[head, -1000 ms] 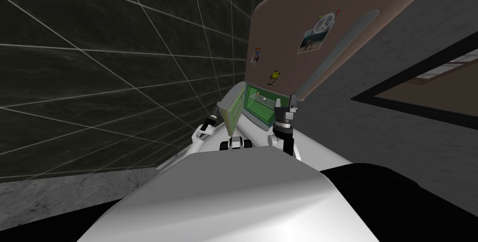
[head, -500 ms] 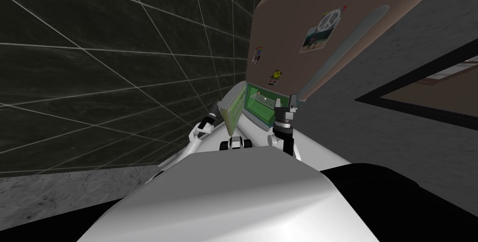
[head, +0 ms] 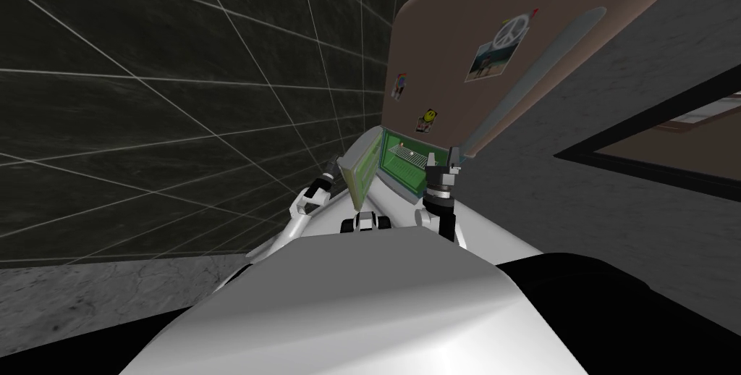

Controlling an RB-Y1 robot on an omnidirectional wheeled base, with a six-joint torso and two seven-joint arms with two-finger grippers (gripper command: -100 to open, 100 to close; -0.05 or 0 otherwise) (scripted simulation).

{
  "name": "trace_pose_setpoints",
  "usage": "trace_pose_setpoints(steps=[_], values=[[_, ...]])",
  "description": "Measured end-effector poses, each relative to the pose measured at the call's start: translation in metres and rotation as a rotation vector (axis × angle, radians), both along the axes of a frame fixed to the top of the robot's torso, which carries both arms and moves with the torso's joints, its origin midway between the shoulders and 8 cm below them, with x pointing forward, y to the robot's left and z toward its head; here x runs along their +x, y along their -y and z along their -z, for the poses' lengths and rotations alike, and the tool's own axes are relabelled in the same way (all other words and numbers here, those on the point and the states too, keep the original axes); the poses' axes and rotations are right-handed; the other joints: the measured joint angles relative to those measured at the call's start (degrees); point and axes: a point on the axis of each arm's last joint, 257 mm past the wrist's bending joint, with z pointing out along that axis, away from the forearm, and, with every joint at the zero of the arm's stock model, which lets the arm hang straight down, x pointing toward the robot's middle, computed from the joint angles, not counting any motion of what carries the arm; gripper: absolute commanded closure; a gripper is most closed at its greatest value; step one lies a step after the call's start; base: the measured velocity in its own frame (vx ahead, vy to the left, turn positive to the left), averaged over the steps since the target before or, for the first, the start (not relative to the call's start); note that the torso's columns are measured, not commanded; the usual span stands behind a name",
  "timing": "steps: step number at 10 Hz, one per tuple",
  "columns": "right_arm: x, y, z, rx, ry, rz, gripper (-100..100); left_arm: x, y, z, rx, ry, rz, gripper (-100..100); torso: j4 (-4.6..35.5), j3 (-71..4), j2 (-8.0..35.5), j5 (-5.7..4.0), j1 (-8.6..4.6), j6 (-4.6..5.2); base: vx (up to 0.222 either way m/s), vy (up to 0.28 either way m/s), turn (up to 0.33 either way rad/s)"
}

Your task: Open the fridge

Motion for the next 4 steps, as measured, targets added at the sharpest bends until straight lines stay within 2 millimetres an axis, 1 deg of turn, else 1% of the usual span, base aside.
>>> trace_pose_setpoints(steps=[4], values=[[0.0000, 0.0000, 0.0000, 0.000, 0.000, 0.000, 0, -0.0001, -0.0002, 0.0003, 0.000, -0.001, 0.000, 0, -0.02, 0.01, 0.01, 0.02, 0.06, -0.04, 0.000, 0.000, 0.000]])
